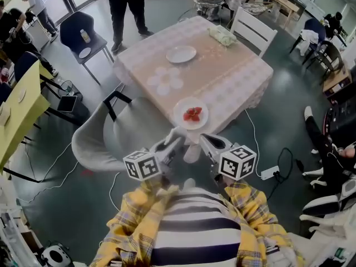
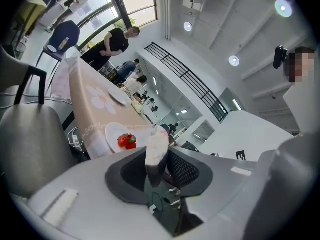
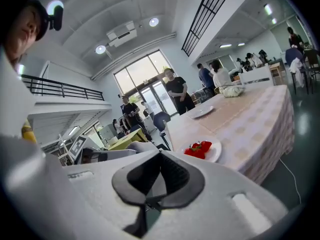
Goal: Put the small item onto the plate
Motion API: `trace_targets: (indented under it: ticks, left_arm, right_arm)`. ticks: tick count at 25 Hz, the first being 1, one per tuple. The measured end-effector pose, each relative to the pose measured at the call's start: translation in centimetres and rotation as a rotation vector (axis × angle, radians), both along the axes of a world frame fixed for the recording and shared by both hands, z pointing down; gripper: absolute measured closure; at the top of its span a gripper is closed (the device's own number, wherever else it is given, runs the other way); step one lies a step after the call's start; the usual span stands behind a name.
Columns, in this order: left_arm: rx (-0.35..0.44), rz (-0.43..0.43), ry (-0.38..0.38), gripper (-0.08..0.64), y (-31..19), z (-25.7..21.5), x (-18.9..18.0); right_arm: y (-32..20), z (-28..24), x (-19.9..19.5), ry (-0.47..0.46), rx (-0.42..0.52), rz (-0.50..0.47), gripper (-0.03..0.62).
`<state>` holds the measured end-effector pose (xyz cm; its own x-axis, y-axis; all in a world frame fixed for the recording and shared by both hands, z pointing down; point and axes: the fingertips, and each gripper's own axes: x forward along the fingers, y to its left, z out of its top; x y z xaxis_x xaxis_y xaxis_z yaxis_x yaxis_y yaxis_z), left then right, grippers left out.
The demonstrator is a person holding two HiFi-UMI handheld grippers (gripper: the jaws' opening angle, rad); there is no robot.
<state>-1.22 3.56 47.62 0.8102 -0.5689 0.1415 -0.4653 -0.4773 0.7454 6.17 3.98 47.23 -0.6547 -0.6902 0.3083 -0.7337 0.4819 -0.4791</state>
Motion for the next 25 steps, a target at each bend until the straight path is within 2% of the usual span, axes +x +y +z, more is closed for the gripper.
trace_targets:
  ticks: [12,20,25]
  left_arm:
    - [0.012,-0.013,-0.029,0.465,-5.4,-1.1,0.7]
    - [0.024,0.014,-0.025,0.466,-11.3,-2.1,2.9]
    - [0.021,-0.003,-0.018,0.465,-16.7,-2.4,2.4]
  right_arm:
    - [-6.0,-2.3,1.6,0.002,0.052,-0.001,0.595]
    - [-11.4,-2.7,2.2,0.033,0.039,0.001,0.595]
    - [-16.7,-3.1,2.1,0.064,0.045,-0.010,0.595]
